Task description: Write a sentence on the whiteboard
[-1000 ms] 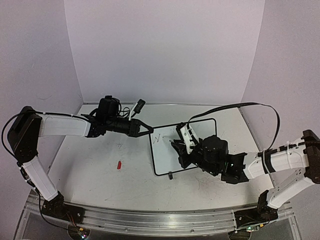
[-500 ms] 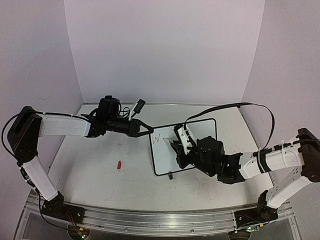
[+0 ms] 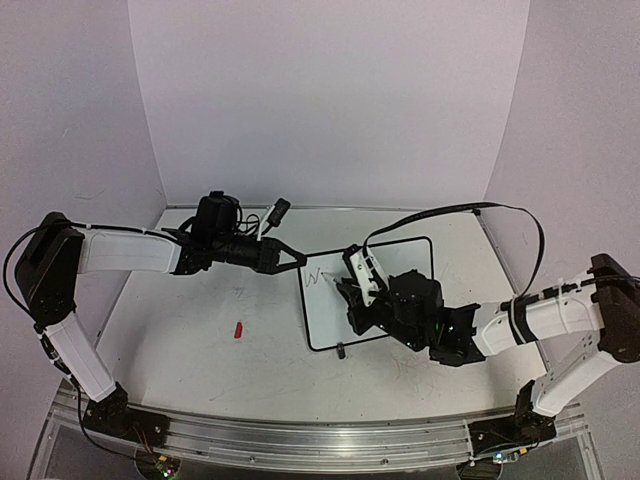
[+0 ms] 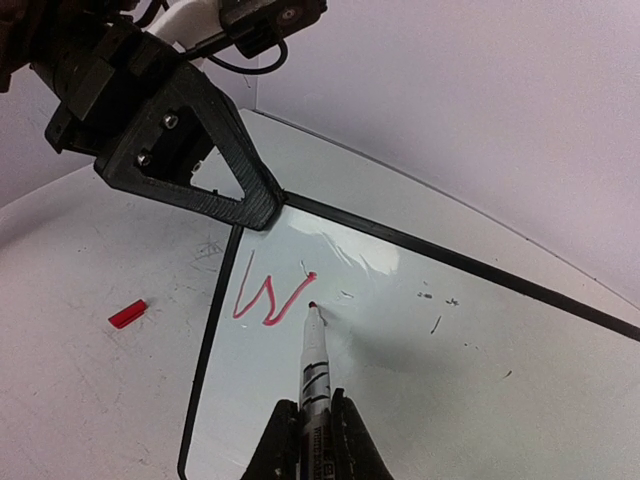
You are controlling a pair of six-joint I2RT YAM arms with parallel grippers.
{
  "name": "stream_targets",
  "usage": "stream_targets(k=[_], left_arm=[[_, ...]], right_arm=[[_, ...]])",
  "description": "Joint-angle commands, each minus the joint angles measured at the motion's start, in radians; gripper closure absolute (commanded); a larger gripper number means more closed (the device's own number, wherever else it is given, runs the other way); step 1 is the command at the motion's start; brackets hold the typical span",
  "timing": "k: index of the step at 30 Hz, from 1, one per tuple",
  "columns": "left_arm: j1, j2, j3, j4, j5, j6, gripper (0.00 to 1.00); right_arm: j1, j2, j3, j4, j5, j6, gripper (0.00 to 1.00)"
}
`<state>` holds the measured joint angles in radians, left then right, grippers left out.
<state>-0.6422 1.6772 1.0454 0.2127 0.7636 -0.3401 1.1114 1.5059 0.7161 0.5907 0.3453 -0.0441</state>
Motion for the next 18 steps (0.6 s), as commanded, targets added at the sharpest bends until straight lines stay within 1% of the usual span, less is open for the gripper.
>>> stream_targets(k=[1,18], left_arm=[[0.001,-0.039,0.016,0.03,0.021,-0.005,0.91],[0.0,-0.038,0.016,0.03,0.02,-0.005,0.91]], right_arm=[[-0.003,0.015,0.036,0.008,0.001,0.005,1.0],[0.001,-0.008,-0.013,-0.034,-0.042,0.036,1.0]])
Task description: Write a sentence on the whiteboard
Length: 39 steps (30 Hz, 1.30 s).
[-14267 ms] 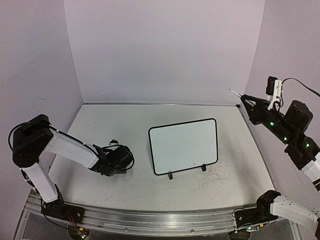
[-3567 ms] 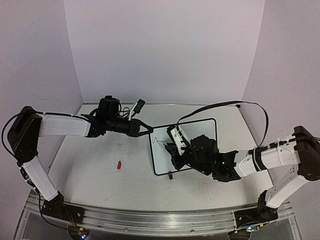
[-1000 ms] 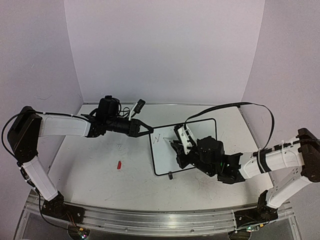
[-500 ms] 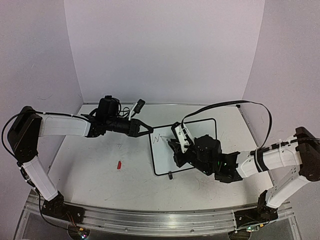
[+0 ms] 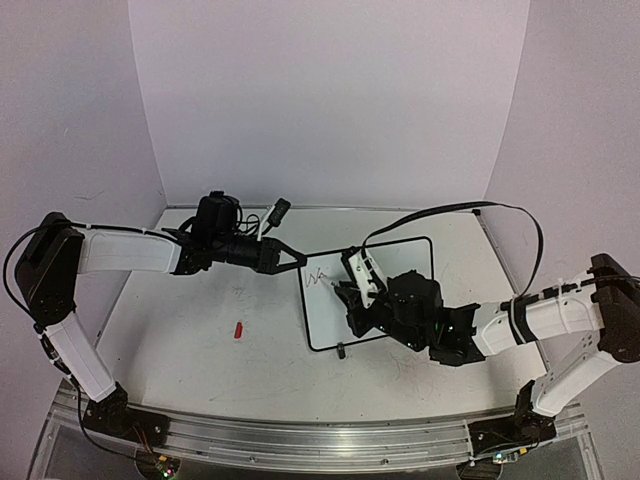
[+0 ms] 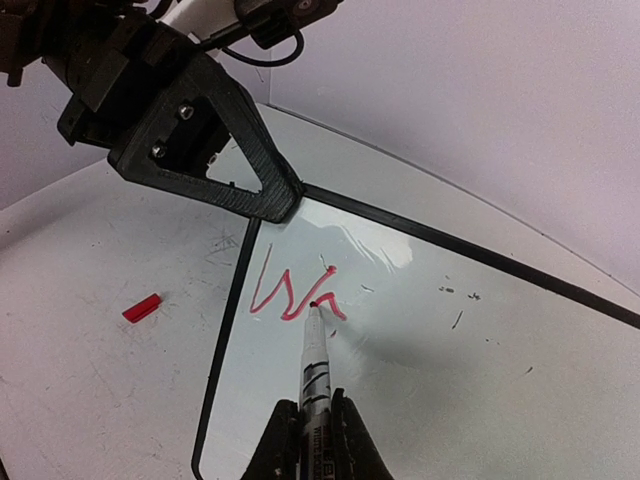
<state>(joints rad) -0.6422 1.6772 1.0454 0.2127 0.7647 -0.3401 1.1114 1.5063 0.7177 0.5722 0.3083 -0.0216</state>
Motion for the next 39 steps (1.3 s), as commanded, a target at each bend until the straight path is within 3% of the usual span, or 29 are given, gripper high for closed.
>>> stream_targets(k=[1,39], left_arm=[[0.0,-0.038,0.017,0.03,0.019,-0.005,0.91],[0.001,-0.043,0.015,0.03,0.022,-0.005,0.91]], right_arm=[[0.001,-0.01,-0.016,-0.017,-0.006,0.014,1.0],[0.001,-0.008,0.01,0.045,0.1,0.029,1.0]])
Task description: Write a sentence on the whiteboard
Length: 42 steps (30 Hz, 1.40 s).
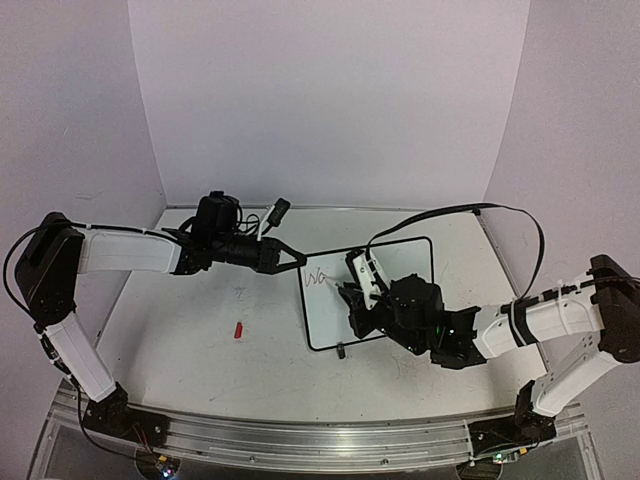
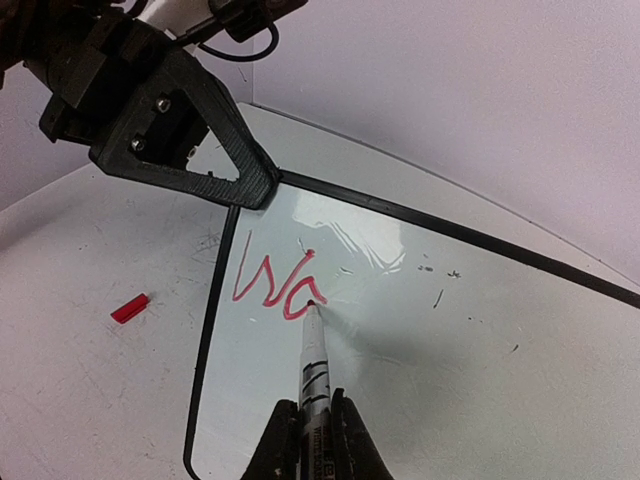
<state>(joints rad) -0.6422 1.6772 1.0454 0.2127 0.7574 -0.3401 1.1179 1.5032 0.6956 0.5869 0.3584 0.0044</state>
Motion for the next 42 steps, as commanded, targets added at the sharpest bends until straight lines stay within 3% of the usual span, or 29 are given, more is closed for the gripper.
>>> stream_targets(k=[1,17,42], left_arm=[[0.0,-0.044,0.015,0.03,0.029,-0.005,0.91],[0.0,-0.041,0.018,0.03,0.031,-0.005,0.91],[0.0,-0.043,0.016,0.03,0.029,-0.004,0.91]], right_arm=[[-0.007,-0.005,0.033,0.032,0.052,0.004,1.0],[-0.007,0.007,0.048,0.039,0.057,-0.038,1.0],[-0.005,-0.025,-0.019,-0.049,0.018,0.038,1.0]])
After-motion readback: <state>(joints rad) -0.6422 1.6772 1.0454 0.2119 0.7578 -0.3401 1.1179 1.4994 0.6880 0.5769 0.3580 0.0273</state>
